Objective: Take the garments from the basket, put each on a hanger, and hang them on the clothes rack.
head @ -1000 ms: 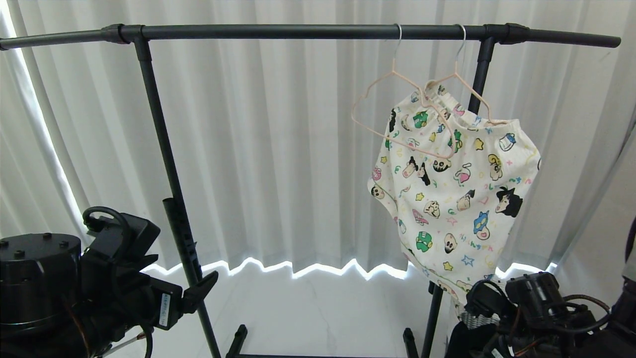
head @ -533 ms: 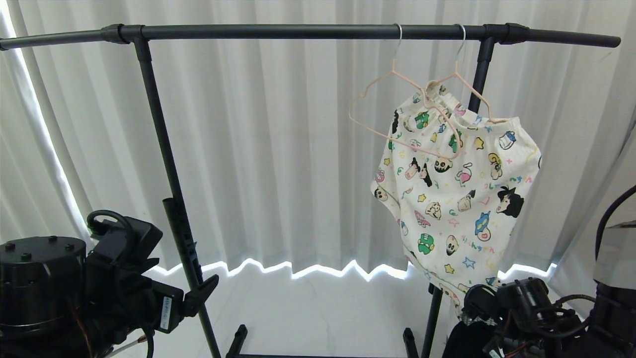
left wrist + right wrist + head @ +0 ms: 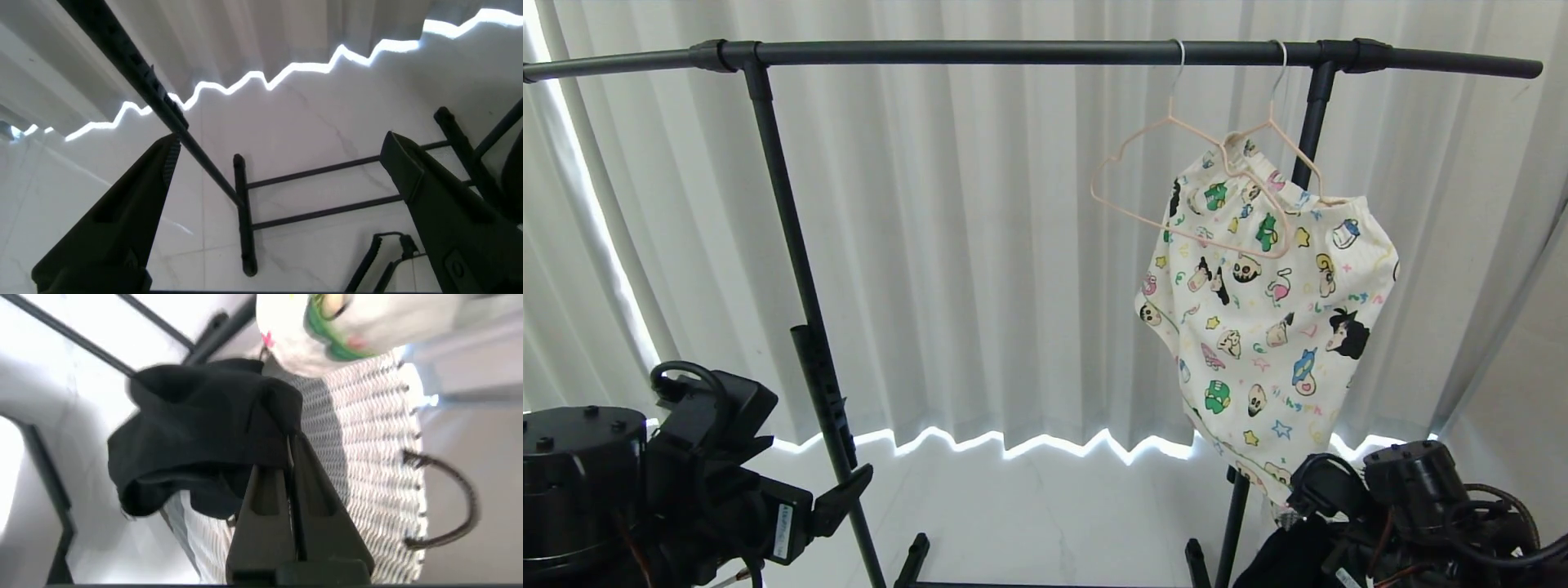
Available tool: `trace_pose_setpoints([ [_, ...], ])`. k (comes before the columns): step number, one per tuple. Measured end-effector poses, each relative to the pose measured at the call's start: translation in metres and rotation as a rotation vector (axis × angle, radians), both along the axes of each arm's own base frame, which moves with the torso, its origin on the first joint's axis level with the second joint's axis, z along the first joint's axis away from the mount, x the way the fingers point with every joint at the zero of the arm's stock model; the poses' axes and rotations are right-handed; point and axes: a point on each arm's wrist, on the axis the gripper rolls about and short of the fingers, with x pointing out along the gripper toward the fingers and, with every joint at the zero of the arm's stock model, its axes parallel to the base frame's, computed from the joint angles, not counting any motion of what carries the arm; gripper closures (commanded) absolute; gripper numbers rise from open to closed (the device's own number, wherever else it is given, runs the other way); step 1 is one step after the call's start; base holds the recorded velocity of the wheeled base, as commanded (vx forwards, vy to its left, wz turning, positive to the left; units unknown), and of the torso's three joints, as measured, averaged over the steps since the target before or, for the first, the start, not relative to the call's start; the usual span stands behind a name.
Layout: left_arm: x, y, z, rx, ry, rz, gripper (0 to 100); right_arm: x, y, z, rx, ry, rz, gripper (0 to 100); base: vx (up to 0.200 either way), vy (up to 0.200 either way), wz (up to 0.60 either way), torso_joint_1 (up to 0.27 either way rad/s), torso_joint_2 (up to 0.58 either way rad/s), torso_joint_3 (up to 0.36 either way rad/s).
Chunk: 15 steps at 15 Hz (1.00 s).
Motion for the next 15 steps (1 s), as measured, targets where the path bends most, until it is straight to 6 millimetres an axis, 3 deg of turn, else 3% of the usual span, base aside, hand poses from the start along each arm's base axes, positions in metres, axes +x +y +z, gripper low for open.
trace_pose_setpoints([
  [3,0.004,0.002,0.010,0.021,-0.051,0.082,0,-0.008,0.001,0.041,-0.010,0.029,0.018,100,0.000,0.000,0.00,0.000,0.00,0.000],
  [6,0.001,0.004,0.015,0.019,-0.080,0.089,0,-0.008,0.007,0.099,0.044,-0.036,0.030,100,0.000,0.000,0.00,0.000,0.00,0.000],
  [8,-0.002,0.005,0.018,0.026,-0.100,0.094,0,-0.008,0.015,0.136,0.119,-0.118,0.042,100,-0.200,0.000,0.00,0.000,0.00,0.005],
  [10,-0.004,0.005,0.020,0.026,-0.111,0.096,0,-0.011,0.019,0.156,0.164,-0.181,0.062,100,-0.200,0.000,0.00,0.010,0.00,0.000],
  [15,-0.005,0.006,0.022,0.021,-0.125,0.095,0,-0.017,0.018,0.171,0.194,-0.232,0.074,100,-0.200,0.000,0.00,-0.002,0.00,0.004],
])
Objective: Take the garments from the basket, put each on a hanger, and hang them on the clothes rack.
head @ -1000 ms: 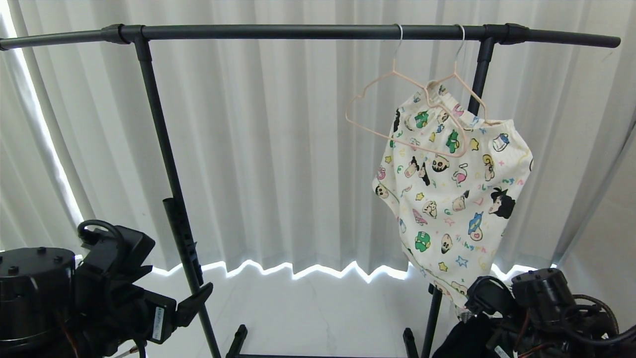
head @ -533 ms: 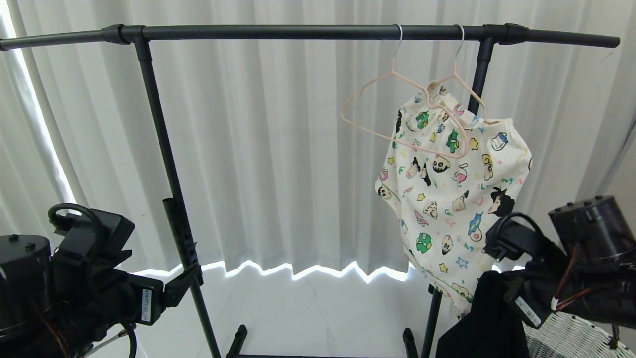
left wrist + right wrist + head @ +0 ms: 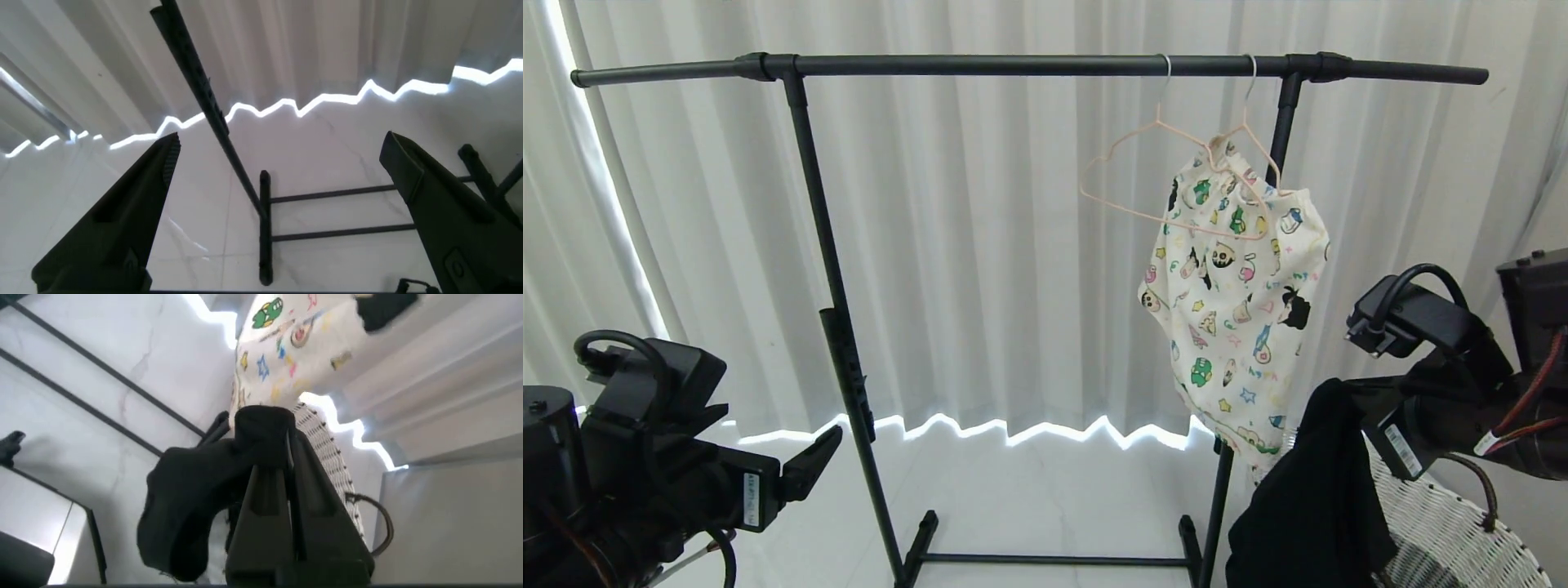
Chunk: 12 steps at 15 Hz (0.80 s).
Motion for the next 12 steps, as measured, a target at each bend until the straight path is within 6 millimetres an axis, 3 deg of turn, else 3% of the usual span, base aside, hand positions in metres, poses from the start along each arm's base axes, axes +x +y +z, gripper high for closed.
trace_pose_setpoints([
  [5,-0.001,-0.003,0.001,-0.001,-0.002,-0.022,0,-0.001,0.000,0.003,0.005,-0.009,0.003,100,-0.200,0.000,0.00,0.000,0.00,0.002],
  [9,-0.004,-0.013,0.000,-0.015,0.002,-0.101,0,0.002,0.011,0.012,0.035,-0.025,0.056,100,0.000,0.000,0.00,0.000,0.00,0.000],
  [12,-0.008,-0.034,0.003,-0.060,0.016,-0.326,0,0.011,0.030,0.027,0.078,-0.052,0.124,100,0.000,0.000,0.00,0.000,0.00,0.000],
])
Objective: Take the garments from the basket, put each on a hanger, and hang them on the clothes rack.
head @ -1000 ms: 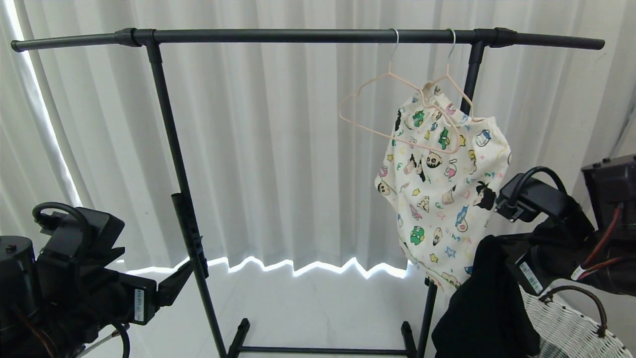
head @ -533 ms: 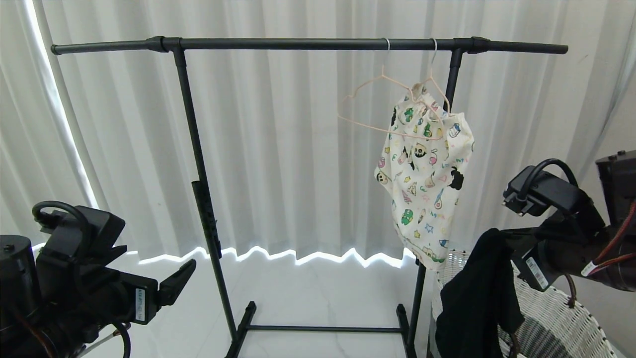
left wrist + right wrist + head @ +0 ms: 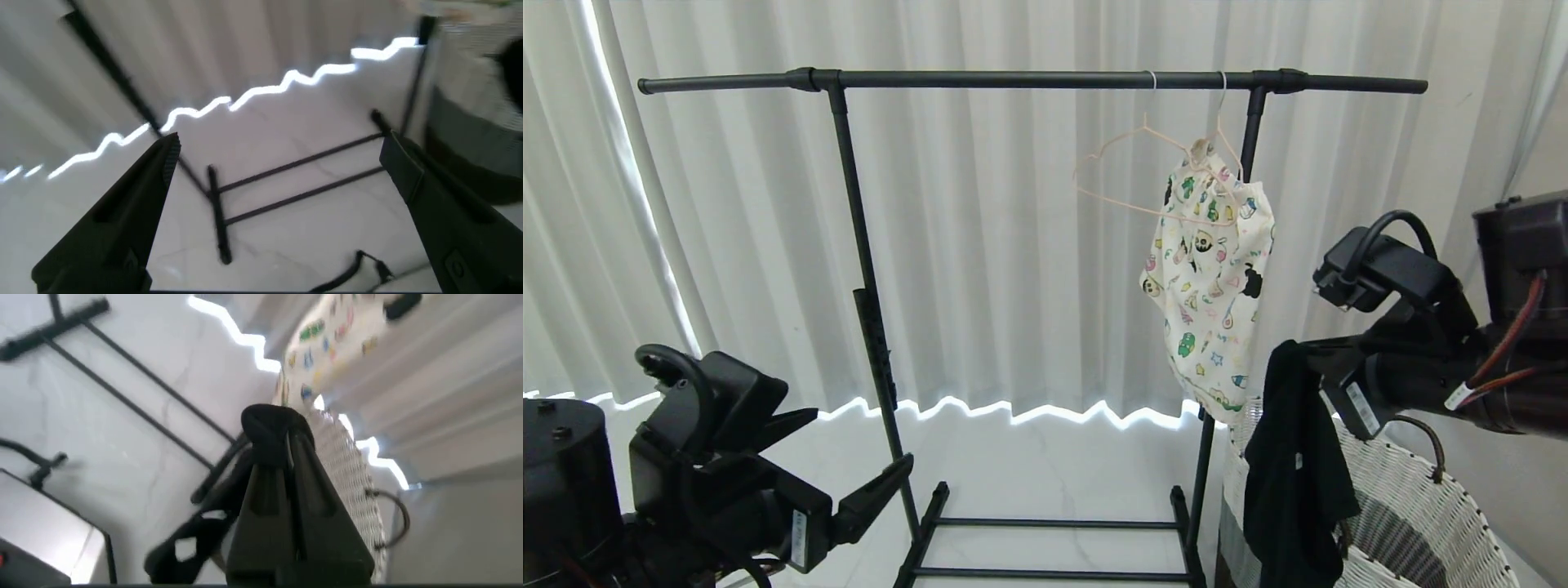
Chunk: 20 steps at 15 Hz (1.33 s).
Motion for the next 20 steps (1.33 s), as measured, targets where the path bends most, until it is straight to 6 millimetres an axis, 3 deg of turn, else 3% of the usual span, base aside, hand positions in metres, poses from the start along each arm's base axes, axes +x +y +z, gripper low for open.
trace_pose_setpoints([
  [6,0.021,-0.043,0.021,-0.059,-0.013,-0.148,0,0.021,0.061,0.042,0.096,-0.004,0.139,100,0.000,0.000,0.00,0.000,0.00,0.000],
  [10,0.018,-0.069,0.023,-0.122,0.041,-0.349,0,0.019,0.096,0.059,0.160,0.105,0.282,100,0.000,0.000,0.00,0.000,0.00,0.000],
  [14,0.025,-0.091,0.026,-0.178,0.086,-0.419,0,0.017,0.105,0.064,0.192,0.128,0.352,100,0.000,0.000,0.00,0.000,0.00,0.000],
  [20,0.060,-0.118,0.008,-0.166,0.157,-0.379,0,0.006,0.104,0.075,0.216,0.109,0.381,100,0.000,0.000,0.00,0.000,0.00,0.000],
])
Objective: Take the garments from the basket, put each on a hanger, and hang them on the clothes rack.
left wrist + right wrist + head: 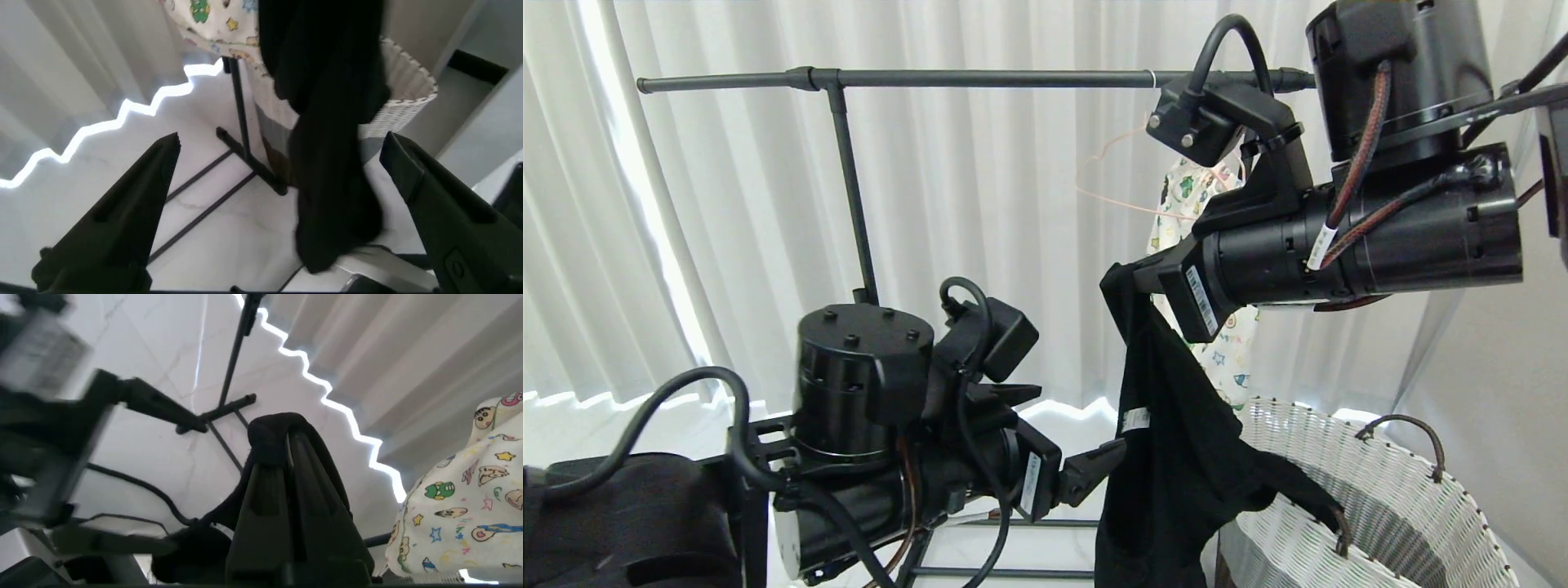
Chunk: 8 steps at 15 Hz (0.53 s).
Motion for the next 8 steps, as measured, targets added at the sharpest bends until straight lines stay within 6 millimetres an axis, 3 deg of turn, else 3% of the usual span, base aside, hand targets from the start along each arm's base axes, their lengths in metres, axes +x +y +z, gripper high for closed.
trace_pose_setpoints([
  [8,0.006,-0.028,-0.045,0.145,0.071,0.045,0,-0.007,-0.006,0.008,0.015,-0.012,0.005,100,0.000,0.000,0.00,0.000,0.00,0.000],
])
